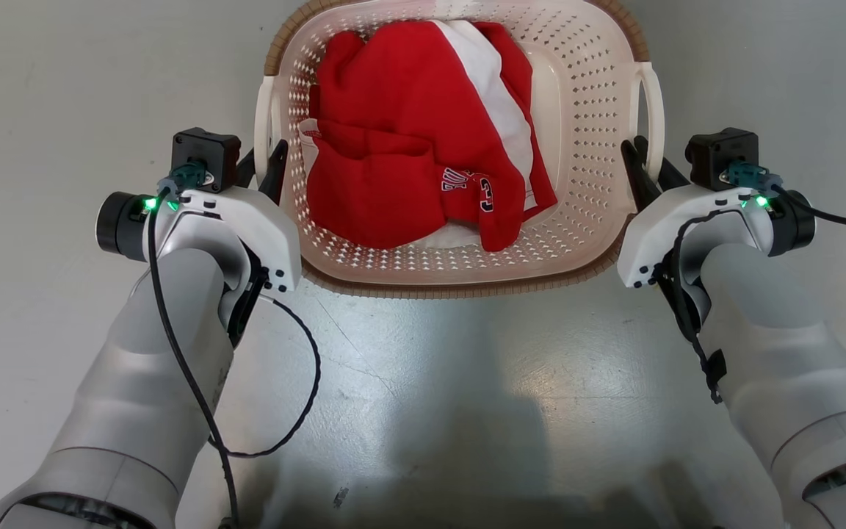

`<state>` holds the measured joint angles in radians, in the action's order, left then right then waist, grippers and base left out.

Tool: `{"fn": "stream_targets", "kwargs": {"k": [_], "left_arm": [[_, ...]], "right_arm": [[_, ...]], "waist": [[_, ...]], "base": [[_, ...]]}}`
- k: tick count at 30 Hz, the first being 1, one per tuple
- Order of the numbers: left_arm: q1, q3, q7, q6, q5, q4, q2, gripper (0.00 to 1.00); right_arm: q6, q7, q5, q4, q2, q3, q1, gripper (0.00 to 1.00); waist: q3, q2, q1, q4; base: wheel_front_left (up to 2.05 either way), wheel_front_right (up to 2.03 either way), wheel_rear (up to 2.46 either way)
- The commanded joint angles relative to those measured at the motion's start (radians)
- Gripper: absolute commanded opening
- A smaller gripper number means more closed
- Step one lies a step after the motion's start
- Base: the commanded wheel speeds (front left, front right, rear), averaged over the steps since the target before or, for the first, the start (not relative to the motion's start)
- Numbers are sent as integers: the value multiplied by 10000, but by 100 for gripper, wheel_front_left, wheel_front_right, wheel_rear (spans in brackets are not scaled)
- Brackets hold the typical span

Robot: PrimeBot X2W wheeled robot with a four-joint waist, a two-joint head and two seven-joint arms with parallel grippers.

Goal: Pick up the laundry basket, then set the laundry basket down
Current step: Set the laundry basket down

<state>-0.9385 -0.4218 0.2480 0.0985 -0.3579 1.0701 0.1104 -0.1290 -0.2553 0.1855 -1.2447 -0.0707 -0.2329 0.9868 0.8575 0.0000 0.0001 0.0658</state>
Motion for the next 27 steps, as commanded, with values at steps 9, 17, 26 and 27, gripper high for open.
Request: {"fn": "stream_targets", "kwargs": {"k": [9,17,26,27], "left_arm": [[-205,536,137,-9,42,383,168,100],[-56,630,137,-37,24,908,11,100],[538,952,137,-156,12,454,13,100],[659,1047,137,-188,-14,332,14,100]], "right_arm": [[-17,-64,-887,314,202,795,-418,100],[-17,-64,-1430,1099,203,1608,-1150,100],[-17,-64,-1344,1651,204,1634,-1956,100],[-17,-64,-1325,1703,204,1595,-2043,100]], "waist": [[52,0,0,-55],[-326,0,0,-55],[-1336,0,0,-45],[-1486,0,0,-48]], "base": [[0,0,0],[0,0,0],[0,0,0],[0,0,0]]}}
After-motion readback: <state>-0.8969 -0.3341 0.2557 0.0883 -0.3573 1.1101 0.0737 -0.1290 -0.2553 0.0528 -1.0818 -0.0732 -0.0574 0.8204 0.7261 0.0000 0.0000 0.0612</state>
